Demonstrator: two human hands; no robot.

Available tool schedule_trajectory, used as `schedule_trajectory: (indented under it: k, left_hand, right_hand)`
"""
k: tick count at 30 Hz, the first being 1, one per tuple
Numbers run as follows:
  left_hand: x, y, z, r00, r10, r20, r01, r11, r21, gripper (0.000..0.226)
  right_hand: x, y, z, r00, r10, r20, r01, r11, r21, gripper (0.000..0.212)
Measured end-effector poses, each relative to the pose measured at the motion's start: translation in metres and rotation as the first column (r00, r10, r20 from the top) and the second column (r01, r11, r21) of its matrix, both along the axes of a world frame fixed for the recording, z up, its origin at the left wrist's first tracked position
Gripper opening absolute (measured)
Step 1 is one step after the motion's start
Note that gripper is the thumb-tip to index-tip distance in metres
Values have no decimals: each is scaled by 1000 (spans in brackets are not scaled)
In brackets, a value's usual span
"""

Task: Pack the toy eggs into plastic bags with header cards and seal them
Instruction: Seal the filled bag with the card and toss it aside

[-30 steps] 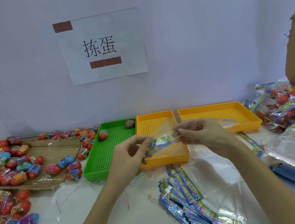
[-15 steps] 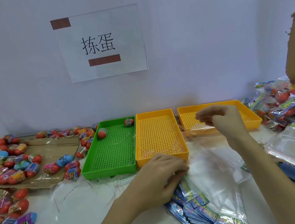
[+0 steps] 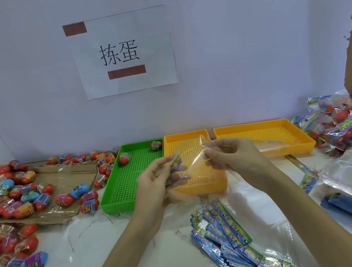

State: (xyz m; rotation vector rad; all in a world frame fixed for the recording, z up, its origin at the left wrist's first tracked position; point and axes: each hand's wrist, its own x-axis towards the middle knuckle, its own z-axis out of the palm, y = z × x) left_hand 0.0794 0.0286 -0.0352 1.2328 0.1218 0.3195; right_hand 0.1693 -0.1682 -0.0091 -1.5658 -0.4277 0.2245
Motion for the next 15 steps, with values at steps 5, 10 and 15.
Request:
schedule_trajectory:
  k: [5,10,15]
  left_hand:
    - [0,-1,1,999,41,19,-44,966,253,52]
    - [3,6,-3,977,195,82,-210,935,287,17]
    - [5,18,0,931,345,115,-364,889,279,14]
  right_hand:
    - [1,2,-1,994,-64,89,77,985,-153,17]
    - [2,2,-2,997,29,72,-18,989,-144,29]
    - [9,-1,-5,933,-247,263,330,879,-344,46]
